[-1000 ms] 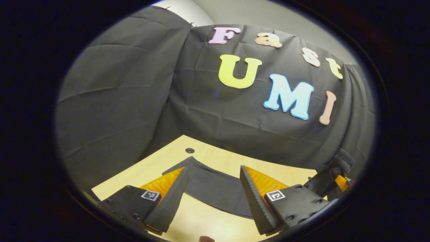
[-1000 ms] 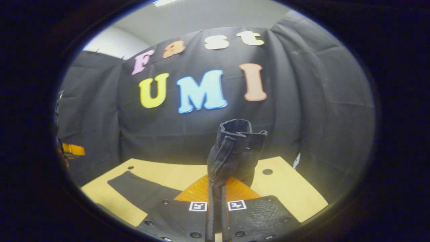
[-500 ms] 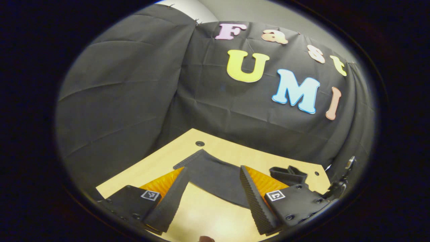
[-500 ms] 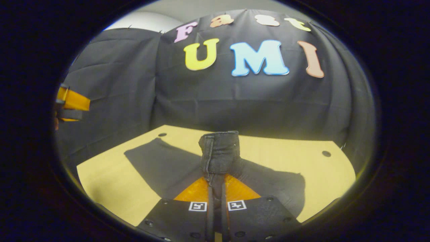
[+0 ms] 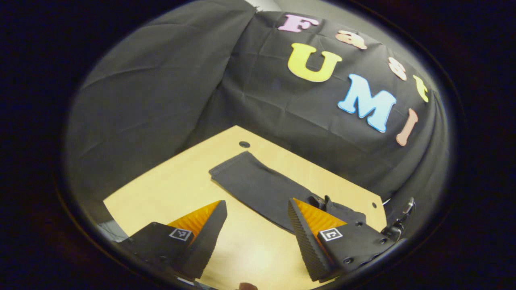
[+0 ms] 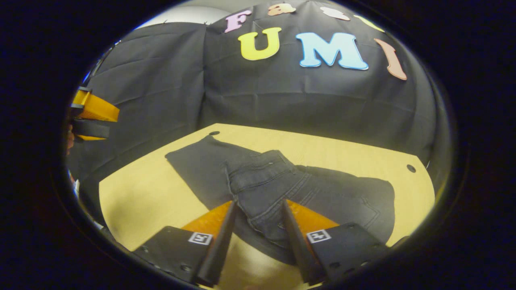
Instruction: Grasp the waist and the cuffs of the jeans and fold them to make the two legs overlap; first hold the waist and fold one-third of the jeans toward the cuffs, then hold the cuffs and fold the remaining one-third in the same direction to finish folding.
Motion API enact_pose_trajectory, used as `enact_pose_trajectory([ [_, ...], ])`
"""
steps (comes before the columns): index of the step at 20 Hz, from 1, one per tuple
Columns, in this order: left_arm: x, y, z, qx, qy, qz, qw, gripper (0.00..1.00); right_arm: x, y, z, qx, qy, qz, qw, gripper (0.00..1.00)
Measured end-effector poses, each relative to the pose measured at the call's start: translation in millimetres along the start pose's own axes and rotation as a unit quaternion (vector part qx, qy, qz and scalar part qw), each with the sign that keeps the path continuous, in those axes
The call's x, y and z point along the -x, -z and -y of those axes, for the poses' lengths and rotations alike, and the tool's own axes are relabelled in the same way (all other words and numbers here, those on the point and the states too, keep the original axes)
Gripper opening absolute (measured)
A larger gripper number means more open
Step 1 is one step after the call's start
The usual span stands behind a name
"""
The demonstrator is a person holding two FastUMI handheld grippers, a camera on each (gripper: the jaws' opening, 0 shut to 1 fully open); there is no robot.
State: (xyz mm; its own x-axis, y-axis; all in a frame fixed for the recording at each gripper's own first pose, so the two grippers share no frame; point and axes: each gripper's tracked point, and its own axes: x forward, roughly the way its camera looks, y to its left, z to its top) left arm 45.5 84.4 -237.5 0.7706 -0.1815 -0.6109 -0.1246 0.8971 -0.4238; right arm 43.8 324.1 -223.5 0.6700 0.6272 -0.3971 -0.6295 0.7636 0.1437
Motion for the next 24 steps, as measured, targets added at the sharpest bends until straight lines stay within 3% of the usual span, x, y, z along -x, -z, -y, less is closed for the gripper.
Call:
enact_pose_trajectory([
  [1,-10.0,4.6,-7.9,0.023,0.002,-0.013,1.000,0.99,9.2,-7.3,4.1,0.009,0.004,0.008,1.000,0.92],
  [2,-20.7,10.2,-14.8,0.047,0.007,-0.029,0.998,0.99,20.0,-14.4,8.2,0.014,0.010,0.015,1.000,0.95],
  [5,-66.5,16.8,-34.7,0.132,0.012,-0.076,0.988,1.00,57.3,-39.1,29.3,0.003,0.045,0.036,0.998,0.94],
  [9,-129.6,12.7,-71.0,0.218,0.000,-0.101,0.971,0.99,102.9,-79.8,61.6,-0.062,0.110,0.073,0.989,0.92],
  [16,-208.2,-4.6,-105.9,0.261,-0.021,-0.096,0.960,1.00,159.9,-121.7,126.8,-0.093,0.242,0.137,0.956,0.91],
  [17,-214.2,-7.1,-111.4,0.267,-0.025,-0.096,0.959,0.94,162.1,-116.3,133.2,-0.094,0.250,0.130,0.955,0.90],
  [24,-259.5,-21.4,-130.2,0.299,-0.024,-0.100,0.949,0.99,162.6,-103.0,153.7,-0.096,0.289,0.091,0.948,0.93],
])
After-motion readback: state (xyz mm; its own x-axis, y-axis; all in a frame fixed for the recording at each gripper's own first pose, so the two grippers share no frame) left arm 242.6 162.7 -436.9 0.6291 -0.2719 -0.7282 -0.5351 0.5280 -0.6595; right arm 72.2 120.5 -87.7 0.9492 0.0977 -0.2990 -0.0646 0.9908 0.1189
